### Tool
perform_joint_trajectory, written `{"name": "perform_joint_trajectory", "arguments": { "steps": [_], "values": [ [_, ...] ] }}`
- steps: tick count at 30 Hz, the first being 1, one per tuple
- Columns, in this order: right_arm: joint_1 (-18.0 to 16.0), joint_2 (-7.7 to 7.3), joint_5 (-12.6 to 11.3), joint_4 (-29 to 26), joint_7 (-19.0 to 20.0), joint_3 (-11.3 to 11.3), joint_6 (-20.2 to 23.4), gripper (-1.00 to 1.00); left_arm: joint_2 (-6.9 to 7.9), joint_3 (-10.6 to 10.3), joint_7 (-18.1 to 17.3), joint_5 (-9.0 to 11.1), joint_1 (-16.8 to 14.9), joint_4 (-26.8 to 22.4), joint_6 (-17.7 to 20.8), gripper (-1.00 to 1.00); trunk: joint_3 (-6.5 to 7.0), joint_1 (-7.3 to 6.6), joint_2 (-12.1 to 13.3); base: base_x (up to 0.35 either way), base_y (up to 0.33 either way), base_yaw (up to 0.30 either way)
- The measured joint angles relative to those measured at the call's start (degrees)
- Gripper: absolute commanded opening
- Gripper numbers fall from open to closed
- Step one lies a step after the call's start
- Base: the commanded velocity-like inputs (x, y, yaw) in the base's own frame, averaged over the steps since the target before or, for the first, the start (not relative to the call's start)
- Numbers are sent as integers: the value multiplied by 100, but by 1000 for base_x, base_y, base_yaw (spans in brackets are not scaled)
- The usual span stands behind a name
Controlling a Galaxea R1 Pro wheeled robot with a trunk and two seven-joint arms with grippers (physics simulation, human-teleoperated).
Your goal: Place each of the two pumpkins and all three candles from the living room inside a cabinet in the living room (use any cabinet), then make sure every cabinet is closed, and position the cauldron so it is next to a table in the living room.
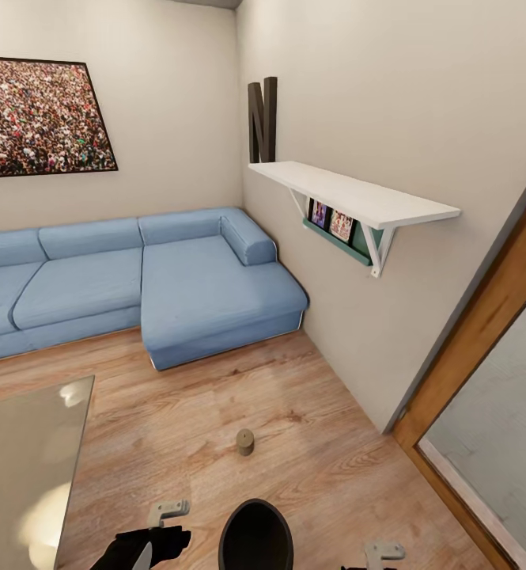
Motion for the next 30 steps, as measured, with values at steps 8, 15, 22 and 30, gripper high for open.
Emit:
{"name": "perform_joint_trajectory", "arguments": {
  "steps": [8, 15, 22, 30],
  "values": [
    [-18, 215, 0, -42, -45, 10, 405, 100, -98, -26, -5, -19, -25, -103, 114, 100, 0, 0, 0, 0, 0, 0],
    [-960, 690, -31, 80, -186, 32, 1441, 100, -228, -28, 3, -44, -615, -254, 1071, 100, 1, 0, 0, 0, 0, 0],
    [-1375, 757, -126, 186, -532, 46, 1530, 100, -513, -54, 255, -85, -873, 87, 1184, 100, 0, 0, 0, 0, 0, 0],
    [-1420, 770, -152, 318, -586, 64, 1453, 100, -557, -111, 360, -90, -898, 72, 818, 100, 0, 0, 0, 0, 0, 0]
  ]
}}
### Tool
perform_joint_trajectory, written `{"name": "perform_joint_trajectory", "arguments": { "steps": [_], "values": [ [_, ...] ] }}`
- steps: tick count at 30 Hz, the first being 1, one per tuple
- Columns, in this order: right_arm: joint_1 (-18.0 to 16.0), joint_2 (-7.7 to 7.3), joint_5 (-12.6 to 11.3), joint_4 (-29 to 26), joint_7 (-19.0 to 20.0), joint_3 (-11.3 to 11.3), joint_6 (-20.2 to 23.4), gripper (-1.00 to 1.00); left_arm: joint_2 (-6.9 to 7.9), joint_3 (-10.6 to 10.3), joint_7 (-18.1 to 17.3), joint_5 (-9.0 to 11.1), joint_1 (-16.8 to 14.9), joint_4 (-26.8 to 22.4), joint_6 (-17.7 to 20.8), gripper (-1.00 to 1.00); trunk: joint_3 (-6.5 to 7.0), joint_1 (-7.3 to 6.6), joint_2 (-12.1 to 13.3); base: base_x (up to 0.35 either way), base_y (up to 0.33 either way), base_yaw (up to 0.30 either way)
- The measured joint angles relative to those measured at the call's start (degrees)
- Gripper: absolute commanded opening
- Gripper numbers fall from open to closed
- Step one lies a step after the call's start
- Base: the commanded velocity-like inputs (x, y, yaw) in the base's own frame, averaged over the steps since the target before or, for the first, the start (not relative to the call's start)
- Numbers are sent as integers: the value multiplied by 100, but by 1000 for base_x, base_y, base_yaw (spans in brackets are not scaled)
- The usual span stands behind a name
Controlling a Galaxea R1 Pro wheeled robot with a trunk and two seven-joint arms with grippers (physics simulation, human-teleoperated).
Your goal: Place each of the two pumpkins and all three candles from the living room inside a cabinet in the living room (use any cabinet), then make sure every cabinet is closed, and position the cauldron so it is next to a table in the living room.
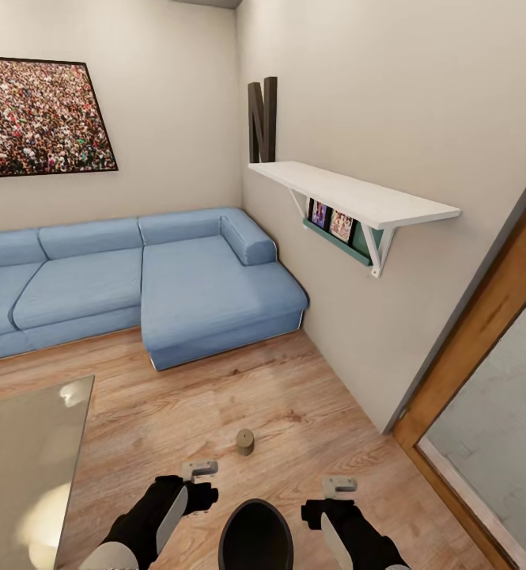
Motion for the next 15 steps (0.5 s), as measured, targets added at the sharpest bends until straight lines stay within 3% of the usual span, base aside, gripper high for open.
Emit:
{"name": "perform_joint_trajectory", "arguments": {
  "steps": [4, 9, 15],
  "values": [
    [-65, 7, -4, -7, -3, 20, 126, 100, 41, -27, -111, 14, -7, -216, -15, 100, 0, 0, 0, 0, 0, 0],
    [-418, 11, -65, -13, -3, 29, 587, 100, 57, -82, -195, 15, -7, -272, -23, 100, 0, 0, 0, 0, 0, 0],
    [-549, 18, -465, -45, 22, 31, 793, 100, 47, -97, -220, 27, -7, -259, -9, 100, 0, 0, 0, 0, 0, 0]
  ]
}}
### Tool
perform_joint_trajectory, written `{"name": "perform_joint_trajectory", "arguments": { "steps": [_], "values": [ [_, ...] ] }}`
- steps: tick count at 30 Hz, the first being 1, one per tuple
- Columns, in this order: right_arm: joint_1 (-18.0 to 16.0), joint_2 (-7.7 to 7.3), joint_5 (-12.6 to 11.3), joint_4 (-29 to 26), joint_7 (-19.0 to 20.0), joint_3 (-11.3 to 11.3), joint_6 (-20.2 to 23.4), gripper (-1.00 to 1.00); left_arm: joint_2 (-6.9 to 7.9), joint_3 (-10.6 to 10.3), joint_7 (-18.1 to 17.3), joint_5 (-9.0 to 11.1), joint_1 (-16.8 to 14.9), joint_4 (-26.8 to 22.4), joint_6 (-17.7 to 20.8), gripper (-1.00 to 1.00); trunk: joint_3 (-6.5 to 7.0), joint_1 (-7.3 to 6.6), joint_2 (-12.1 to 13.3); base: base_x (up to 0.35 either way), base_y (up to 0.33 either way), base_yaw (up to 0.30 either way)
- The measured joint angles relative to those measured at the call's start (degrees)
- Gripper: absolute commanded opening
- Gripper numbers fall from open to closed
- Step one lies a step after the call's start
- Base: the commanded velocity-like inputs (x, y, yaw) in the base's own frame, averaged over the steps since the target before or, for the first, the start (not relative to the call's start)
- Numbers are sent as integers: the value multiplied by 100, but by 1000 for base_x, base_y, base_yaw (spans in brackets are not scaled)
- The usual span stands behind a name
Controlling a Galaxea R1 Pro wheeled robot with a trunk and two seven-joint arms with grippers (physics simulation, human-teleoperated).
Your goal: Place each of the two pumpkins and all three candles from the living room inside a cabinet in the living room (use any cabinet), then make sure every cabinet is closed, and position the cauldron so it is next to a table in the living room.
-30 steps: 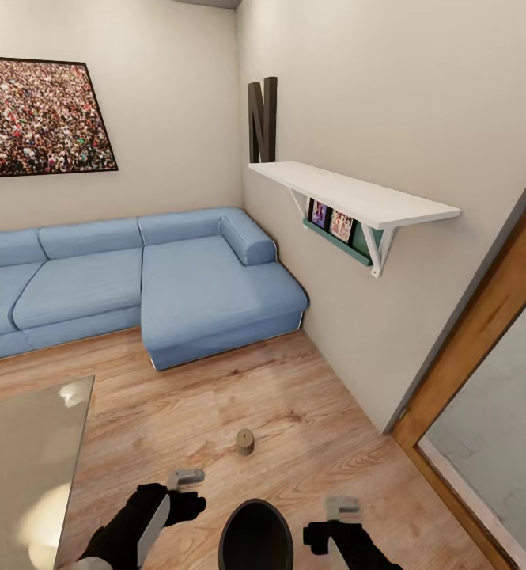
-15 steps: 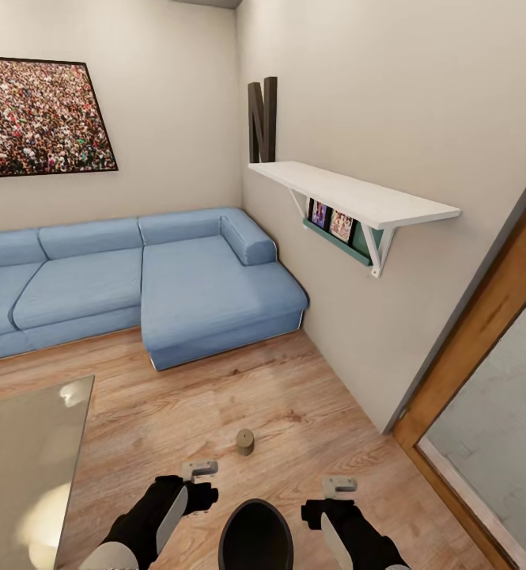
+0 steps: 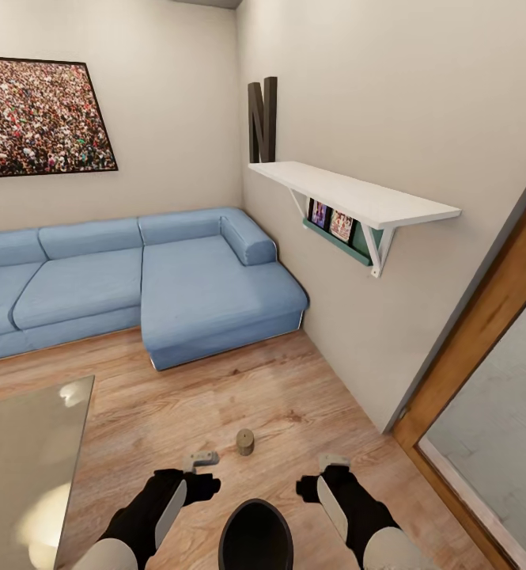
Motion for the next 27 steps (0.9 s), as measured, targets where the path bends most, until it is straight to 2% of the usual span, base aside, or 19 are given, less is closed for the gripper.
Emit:
{"name": "perform_joint_trajectory", "arguments": {
  "steps": [5, 12, 15, 17, 22, 27],
  "values": [
    [-14, 0, -119, -15, 2, 0, 21, 100, 16, 0, -12, 16, 0, 17, 12, 100, 0, 0, 0, 0, 0, 0],
    [-16, 0, -136, 36, 37, 11, 5, 100, 24, 45, -14, 77, 0, 16, 29, 100, -126, 154, -280, 0, 0, 0],
    [-17, 0, -137, 61, 198, 42, -73, 100, 25, 63, -30, 91, 0, 19, 35, 100, -180, 220, -401, 0, 0, 0],
    [-17, 0, -141, 150, 334, 45, -200, 100, 25, 74, -57, 108, 0, 21, 37, 100, -216, 264, -481, 0, 0, 0],
    [-17, 0, -139, 1147, 695, 53, -1082, 100, 22, 85, -182, 211, 5, 56, 32, 100, -307, 374, -682, 0, 0, 0],
    [-18, 0, -136, 1505, 771, 60, -1359, 100, 25, 93, -206, 213, 8, 428, -37, 100, -397, 484, -884, 0, 0, 0]
  ]
}}
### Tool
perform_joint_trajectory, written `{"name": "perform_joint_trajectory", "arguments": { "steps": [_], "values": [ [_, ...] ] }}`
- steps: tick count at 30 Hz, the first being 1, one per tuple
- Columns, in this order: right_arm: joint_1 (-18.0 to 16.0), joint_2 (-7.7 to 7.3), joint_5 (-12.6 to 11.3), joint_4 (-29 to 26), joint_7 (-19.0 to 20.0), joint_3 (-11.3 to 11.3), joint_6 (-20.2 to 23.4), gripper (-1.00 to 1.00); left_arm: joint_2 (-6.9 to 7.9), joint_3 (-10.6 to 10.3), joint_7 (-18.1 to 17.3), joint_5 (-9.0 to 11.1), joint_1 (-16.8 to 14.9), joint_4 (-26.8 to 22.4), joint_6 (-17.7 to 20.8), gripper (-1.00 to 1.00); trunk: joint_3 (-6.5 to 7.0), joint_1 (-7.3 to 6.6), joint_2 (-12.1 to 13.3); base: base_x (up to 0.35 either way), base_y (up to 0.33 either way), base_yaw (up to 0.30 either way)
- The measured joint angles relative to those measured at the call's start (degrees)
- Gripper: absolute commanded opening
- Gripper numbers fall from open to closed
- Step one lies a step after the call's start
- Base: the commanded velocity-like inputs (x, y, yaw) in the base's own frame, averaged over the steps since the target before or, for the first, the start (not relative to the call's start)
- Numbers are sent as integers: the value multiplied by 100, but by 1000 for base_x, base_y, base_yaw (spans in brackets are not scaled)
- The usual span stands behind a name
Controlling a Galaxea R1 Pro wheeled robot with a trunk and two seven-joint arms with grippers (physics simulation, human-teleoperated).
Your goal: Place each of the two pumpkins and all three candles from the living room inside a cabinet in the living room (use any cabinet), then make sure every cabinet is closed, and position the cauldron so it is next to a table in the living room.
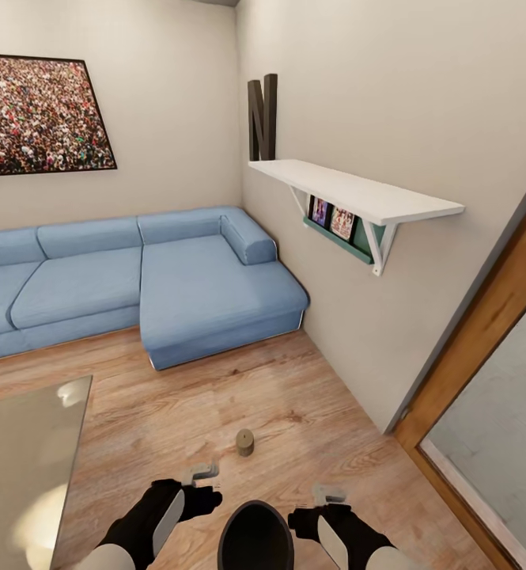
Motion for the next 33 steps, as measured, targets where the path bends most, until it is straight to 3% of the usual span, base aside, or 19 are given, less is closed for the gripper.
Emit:
{"name": "perform_joint_trajectory", "arguments": {
  "steps": [8, 13, 20, 27, 33],
  "values": [
    [0, 0, 2, 81, 9, -3, -217, 100, 3, -22, 85, -20, 5, 268, -511, 100, -144, 176, -322, 0, 0, 0],
    [7, 0, -2, 82, 1, -2, -379, 100, 4, -21, 110, -40, 8, 511, -618, 100, -234, 286, -523, 0, 0, 0],
    [25, 0, -2, 84, 21, -6, -445, 100, 1, -19, 114, -41, 8, 793, -1164, 100, -361, 440, -804, 0, 0, 0],
    [26, 0, -2, 85, 23, -6, -452, 100, -5, -7, 177, -44, 8, 830, -1247, 100, -487, 594, -1086, 0, 0, 0],
    [25, 0, -6, 79, 23, -6, -462, 100, -37, 3, 637, -25, 8, 834, -1256, 100, -594, 726, -1327, 0, 0, 0]
  ]
}}
